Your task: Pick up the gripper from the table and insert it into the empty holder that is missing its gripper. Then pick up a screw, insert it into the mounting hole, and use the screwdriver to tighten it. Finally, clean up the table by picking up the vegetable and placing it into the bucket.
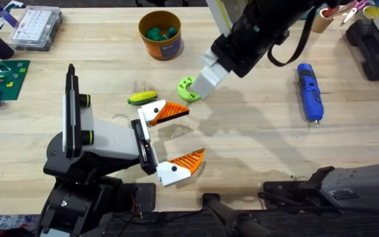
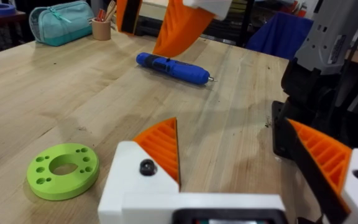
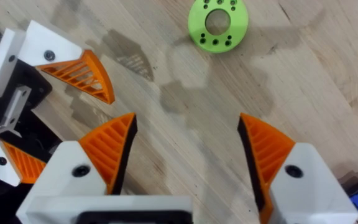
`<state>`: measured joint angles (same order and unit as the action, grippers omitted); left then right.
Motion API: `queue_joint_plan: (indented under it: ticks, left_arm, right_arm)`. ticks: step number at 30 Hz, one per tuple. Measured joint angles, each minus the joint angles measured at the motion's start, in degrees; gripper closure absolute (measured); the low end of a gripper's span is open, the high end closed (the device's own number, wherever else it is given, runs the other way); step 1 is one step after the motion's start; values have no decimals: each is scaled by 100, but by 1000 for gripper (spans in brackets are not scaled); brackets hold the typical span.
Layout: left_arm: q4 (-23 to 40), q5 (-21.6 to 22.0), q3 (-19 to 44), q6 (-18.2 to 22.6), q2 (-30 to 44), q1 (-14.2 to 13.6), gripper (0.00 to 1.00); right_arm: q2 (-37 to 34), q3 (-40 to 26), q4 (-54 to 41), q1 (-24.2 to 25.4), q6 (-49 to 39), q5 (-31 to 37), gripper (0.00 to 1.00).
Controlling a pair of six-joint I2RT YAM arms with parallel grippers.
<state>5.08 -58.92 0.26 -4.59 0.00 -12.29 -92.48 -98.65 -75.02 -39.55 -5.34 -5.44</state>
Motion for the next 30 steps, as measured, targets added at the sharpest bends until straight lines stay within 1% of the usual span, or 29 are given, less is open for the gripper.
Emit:
queue_joint_plan:
  ticks: [5,6,7,8,12,13,14,22,24,28,30]
  left_arm:
    - [7,0,1,-6,2,0,20]
    - [13,-1,1,-23,1,0,68]
    - [21,-4,2,-38,1,0,165]
    - [27,-7,3,-39,2,0,302]
    - [31,-10,3,-27,2,0,904]
    - [31,-9,3,-17,2,0,972]
    - [32,-9,3,-19,1,0,986]
    - [35,-20,3,-21,3,0,986]
    - [35,-20,3,-21,1,0,986]
    - [37,-22,3,-21,2,0,986]
    - [40,-23,4,-21,2,0,986]
  right_arm:
    - [-1,0,-24,-2,-4,1,19]
    - [-1,0,-24,-2,-3,1,19]
    - [-1,0,-24,-2,-2,1,19]
    - [-1,0,-24,-2,-2,1,19]
    - [-1,0,-93,-2,-3,1,19]
    - [-1,0,-129,-2,-4,1,19]
    - [-1,0,-142,-2,-4,1,19]
    - [-66,0,-159,-2,54,34,19]
    - [-82,0,-242,-3,229,197,19]
    - [-81,4,-834,32,700,606,19]
    - [-69,41,-942,85,897,713,19]
